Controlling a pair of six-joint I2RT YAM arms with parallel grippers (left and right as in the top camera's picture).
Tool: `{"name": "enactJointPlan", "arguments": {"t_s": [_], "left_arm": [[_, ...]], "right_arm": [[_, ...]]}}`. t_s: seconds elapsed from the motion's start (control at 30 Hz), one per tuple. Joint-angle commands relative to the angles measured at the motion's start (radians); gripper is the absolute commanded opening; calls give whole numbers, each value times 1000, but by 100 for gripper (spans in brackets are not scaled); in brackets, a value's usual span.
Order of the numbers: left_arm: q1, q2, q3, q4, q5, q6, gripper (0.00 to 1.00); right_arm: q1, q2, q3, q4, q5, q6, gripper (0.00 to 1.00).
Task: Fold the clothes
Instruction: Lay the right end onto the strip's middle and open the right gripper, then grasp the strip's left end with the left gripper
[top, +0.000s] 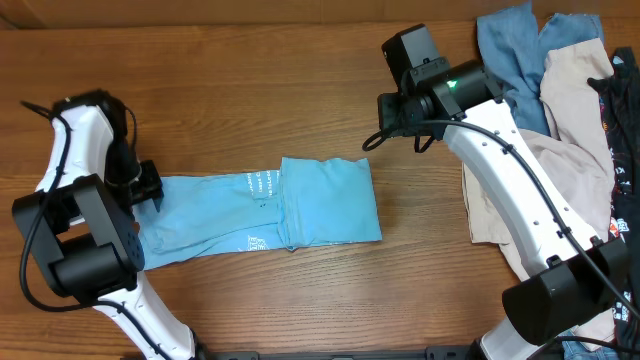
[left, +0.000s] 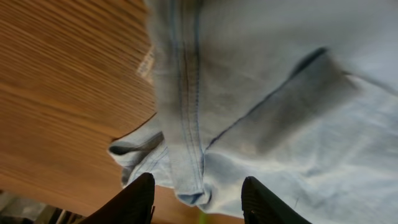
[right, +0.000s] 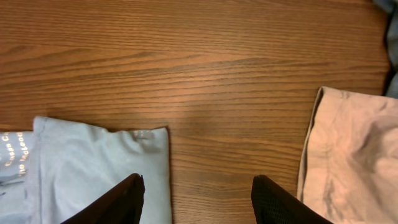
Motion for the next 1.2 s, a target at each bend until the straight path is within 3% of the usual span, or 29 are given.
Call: {"name": "enactJointPlan", "arguments": {"t_s": [0.0, 0.57, 1.03, 1.17], "left_arm": [[10, -19, -66, 46, -5, 31, 49], [47, -17, -244, 308, -23, 27, 65], [47, -17, -333, 421, 25, 47, 58], [50, -17, -351, 446, 16, 46, 63]], "right_arm": [[-4, -4, 0, 0, -32, 13, 59], [-4, -4, 0, -23, -37, 17, 59], [-4, -4, 0, -38, -37, 20, 58], [-4, -4, 0, -41, -36, 20, 58]]}}
